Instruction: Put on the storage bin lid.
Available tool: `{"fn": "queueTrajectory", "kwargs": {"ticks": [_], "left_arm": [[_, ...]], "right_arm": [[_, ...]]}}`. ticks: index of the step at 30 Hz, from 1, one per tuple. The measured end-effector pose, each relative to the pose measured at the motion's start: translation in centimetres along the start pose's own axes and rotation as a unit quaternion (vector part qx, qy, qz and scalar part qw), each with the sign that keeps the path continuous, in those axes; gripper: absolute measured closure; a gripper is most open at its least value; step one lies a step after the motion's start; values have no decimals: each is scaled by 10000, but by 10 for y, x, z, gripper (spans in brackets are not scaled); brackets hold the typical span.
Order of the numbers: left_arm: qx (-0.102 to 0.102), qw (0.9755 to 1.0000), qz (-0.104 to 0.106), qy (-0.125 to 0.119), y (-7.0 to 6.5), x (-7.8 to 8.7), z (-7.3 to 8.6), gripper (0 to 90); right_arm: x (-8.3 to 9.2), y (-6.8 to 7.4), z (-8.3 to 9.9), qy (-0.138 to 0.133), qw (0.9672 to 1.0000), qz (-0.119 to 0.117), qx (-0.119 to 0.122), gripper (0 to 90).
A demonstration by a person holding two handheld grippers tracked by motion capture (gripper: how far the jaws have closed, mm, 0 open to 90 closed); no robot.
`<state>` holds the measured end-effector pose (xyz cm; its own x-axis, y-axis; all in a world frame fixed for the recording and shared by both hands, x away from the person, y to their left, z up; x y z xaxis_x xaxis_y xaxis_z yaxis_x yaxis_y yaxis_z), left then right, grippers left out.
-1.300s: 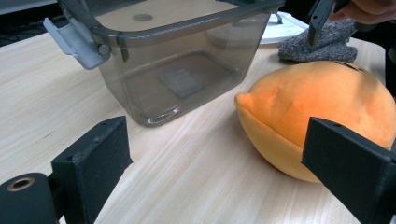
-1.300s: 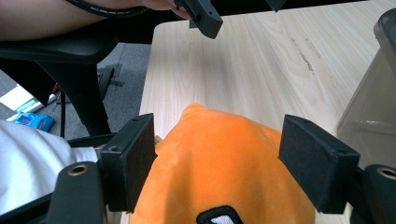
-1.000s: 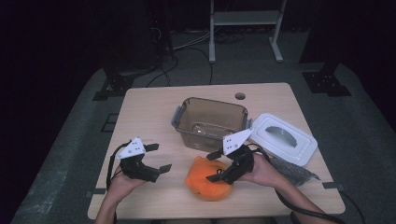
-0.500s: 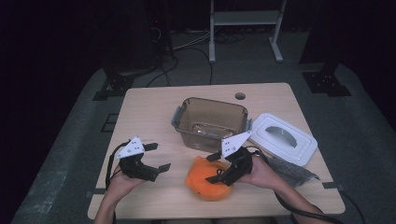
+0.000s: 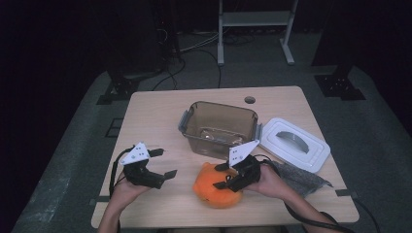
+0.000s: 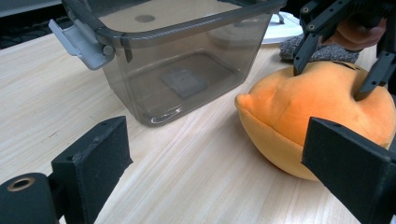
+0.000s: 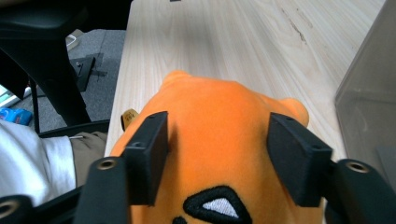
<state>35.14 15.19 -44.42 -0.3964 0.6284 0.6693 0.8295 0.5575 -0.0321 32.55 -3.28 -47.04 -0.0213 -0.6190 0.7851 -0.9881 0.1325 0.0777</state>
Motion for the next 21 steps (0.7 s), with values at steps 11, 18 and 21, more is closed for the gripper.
{"fn": "queueTrajectory", "kwargs": {"ticks": [11, 18, 21], "left_arm": [[8, 10000, -33, -7, 1, 1, 1, 69], [37, 10000, -64, -37, 3, 4, 1, 69], [57, 9999, -70, -52, 4, 4, 2, 69]], "right_arm": [[-3, 5, 2, 0, 9999, 157, 70, 690], [10, 8, -11, -128, 9998, 144, 64, 721], [19, 7, -16, -236, 9997, 33, -49, 723]]}}
Point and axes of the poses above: each handheld gripper's, and its own axes: x roughly backward along the jaws, z roughly out of its underside, y roughly to its left, the point moved 10 cm from there along -x, roughly forward along the jaws, and after that the axes turned 15 degrees about y, right-handed, at the moved point
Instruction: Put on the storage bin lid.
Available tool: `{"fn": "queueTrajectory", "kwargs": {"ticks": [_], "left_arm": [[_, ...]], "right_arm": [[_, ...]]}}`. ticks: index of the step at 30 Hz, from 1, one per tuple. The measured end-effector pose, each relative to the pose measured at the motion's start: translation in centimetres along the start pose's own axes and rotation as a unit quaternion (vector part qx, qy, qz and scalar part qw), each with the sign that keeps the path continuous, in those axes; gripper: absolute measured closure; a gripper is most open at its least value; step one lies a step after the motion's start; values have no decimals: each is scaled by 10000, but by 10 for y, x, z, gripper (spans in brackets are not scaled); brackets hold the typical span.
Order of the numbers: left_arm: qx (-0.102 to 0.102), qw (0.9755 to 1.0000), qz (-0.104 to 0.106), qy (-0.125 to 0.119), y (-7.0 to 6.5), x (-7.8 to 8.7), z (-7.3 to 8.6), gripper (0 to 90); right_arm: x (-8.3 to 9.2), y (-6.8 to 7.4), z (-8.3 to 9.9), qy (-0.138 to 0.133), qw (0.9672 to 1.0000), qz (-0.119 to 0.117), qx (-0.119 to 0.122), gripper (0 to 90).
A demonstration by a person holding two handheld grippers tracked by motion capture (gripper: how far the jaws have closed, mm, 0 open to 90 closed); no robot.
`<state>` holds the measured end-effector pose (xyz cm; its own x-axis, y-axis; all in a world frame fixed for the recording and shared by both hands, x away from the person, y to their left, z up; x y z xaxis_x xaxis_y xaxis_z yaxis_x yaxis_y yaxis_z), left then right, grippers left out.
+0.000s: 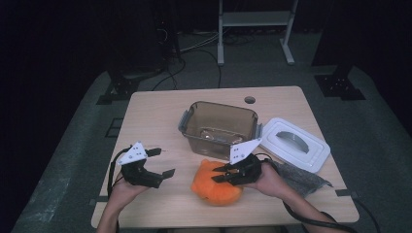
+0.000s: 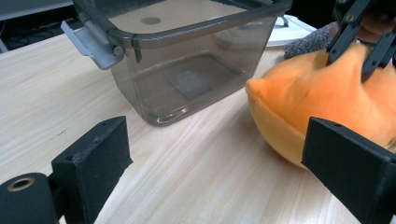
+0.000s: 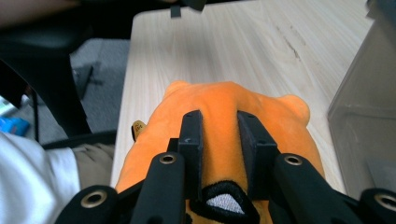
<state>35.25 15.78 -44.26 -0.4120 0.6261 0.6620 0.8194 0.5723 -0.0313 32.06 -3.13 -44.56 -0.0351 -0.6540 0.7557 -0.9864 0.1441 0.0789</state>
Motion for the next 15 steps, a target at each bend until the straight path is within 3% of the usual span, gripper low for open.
{"fn": "queueTrajectory", "kwargs": {"ticks": [15], "left_arm": [[8, 10000, 0, 10, 1, -1, 0, 69]], "right_arm": [[21, -1, -15, -76, 9999, -53, -94, 743]]}}
Point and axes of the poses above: each handheld gripper's, and its own axes: x roughly backward along the jaws, z roughly out of its underside, y roughly to its left, the point moved 10 cm from there along -x, roughly forward along the jaws, and after that the axes turned 15 degrees about y, right-handed, at the moved point
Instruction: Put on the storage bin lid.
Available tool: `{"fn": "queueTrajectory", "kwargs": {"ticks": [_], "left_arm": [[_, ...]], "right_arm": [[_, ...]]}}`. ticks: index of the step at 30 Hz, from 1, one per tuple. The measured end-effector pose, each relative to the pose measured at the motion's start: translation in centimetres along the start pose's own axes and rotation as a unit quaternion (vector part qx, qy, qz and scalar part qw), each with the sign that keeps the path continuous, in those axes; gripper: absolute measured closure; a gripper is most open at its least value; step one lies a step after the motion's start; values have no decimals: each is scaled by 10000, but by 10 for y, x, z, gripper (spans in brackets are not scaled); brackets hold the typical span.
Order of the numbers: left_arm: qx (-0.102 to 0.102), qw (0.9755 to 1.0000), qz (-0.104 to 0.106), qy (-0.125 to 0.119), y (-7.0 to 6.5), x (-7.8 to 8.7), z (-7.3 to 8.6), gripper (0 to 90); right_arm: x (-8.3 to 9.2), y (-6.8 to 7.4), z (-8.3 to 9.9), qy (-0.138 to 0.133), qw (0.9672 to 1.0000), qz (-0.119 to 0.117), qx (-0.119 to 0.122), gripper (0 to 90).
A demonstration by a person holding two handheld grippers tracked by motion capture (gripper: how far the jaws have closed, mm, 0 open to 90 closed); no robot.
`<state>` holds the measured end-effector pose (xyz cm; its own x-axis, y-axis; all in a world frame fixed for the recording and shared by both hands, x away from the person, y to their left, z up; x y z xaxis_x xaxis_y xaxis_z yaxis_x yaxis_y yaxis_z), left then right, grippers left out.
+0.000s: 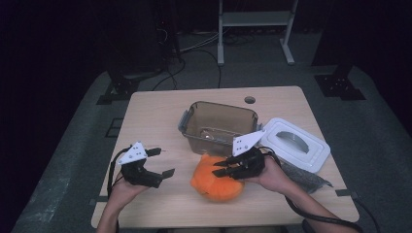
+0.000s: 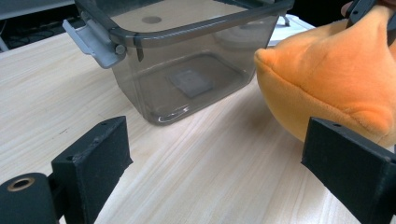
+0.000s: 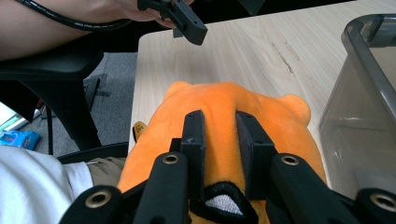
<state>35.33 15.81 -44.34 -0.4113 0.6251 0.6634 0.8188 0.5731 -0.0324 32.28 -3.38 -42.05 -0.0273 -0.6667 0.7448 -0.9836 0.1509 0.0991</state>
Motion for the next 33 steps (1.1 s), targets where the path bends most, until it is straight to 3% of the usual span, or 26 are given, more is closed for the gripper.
{"fn": "queueTrajectory", "kwargs": {"ticks": [9, 17, 33], "left_arm": [[7, 10000, -21, -9, 2, 1, 1, 69], [26, 10000, -22, 15, 3, 1, 2, 69], [14, 10000, 17, 43, 1, -2, 2, 69]], "right_arm": [[17, 2, -15, -151, 9999, 3, -56, 746], [40, -2, -32, -289, 9994, 172, -36, 746], [85, -34, -69, -527, 9969, 577, -119, 745]]}}
Point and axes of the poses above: each handheld gripper's, and its own axes: x roughly backward along the jaws, z roughly out of its underside, y roughly to its left, the point moved 10 cm from there along -x, roughly forward along the jaws, and after that the axes turned 15 degrees about y, right-handed, at the moved point
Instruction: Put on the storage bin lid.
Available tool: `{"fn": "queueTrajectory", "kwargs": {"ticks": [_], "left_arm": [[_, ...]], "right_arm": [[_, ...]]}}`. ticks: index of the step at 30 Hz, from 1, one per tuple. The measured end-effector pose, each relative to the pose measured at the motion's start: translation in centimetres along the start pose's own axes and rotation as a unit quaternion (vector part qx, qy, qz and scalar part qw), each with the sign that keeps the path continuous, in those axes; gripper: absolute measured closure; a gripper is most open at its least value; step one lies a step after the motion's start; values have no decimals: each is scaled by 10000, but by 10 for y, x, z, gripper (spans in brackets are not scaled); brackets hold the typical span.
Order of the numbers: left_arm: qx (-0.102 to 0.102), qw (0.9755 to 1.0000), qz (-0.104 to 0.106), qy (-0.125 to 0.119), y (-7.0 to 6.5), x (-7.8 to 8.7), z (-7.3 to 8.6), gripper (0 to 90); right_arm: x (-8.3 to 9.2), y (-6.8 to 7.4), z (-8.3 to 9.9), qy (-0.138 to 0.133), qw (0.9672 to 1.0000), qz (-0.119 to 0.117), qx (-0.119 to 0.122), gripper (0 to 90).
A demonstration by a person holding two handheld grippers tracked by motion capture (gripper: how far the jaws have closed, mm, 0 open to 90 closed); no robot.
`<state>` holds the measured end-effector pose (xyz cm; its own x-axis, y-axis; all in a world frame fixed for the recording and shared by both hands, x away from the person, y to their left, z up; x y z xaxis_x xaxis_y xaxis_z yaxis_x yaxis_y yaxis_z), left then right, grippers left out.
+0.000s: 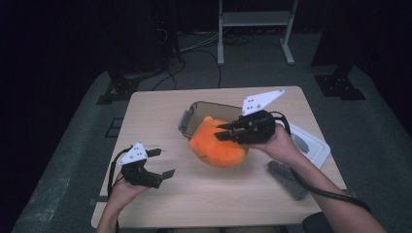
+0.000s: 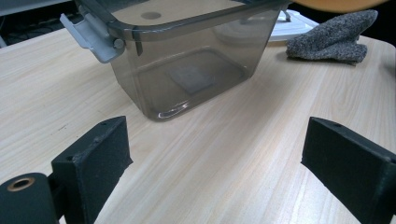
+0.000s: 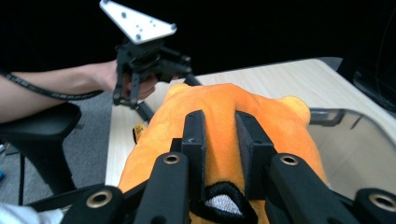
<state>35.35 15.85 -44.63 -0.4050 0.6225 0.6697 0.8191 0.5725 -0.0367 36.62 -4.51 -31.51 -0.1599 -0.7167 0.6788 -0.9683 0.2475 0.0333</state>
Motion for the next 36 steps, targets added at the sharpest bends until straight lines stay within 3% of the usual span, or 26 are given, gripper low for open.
{"fn": "queueTrajectory", "kwargs": {"ticks": [16, 36], "left_arm": [[-32, 10000, 48, -30, -1, -1, -2, 69], [-54, 9999, 86, -40, -2, -2, -3, 69]], "right_arm": [[2, -44, -25, -7, 9994, 283, -187, 745], [-18, -90, -24, 173, 9979, 447, -445, 745]]}}
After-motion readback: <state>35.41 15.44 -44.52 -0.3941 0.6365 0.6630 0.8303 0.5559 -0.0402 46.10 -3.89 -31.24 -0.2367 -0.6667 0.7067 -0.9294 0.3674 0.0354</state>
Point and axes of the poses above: each handheld gripper's, and its own axes: x roughly backward along the jaws, z roughly out of its underside, y roughly to its left, the point moved 10 cm from there along -x, roughly forward along the jaws, and after that the axes turned 15 degrees about y, right-handed, at the moved point
